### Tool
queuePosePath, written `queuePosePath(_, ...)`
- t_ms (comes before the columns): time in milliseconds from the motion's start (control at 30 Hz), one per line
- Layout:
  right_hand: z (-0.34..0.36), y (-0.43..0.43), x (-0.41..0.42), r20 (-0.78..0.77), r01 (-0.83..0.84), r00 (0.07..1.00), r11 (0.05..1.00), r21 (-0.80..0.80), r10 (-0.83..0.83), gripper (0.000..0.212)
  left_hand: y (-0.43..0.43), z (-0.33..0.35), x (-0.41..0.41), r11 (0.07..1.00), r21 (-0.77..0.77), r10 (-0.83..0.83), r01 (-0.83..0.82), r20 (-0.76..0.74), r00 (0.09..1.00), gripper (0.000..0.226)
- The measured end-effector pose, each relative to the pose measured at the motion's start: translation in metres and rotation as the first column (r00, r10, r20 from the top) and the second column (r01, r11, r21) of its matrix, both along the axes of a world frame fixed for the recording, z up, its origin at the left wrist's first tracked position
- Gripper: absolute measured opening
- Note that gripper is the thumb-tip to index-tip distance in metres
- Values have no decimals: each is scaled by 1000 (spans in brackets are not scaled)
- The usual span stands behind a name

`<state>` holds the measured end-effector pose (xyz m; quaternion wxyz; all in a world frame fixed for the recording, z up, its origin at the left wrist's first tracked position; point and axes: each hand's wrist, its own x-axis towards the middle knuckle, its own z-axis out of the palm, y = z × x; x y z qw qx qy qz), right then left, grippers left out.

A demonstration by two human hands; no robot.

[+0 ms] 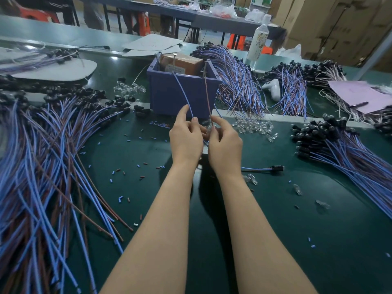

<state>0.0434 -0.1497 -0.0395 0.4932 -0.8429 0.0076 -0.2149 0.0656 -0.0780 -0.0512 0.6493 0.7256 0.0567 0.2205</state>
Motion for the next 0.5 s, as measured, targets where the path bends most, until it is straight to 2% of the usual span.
queuePosePath(500, 2, 1, -5, -5, 5, 1000, 1000, -27, -5, 26, 6, 2, 6, 999, -21, -39, 39, -9, 999, 40)
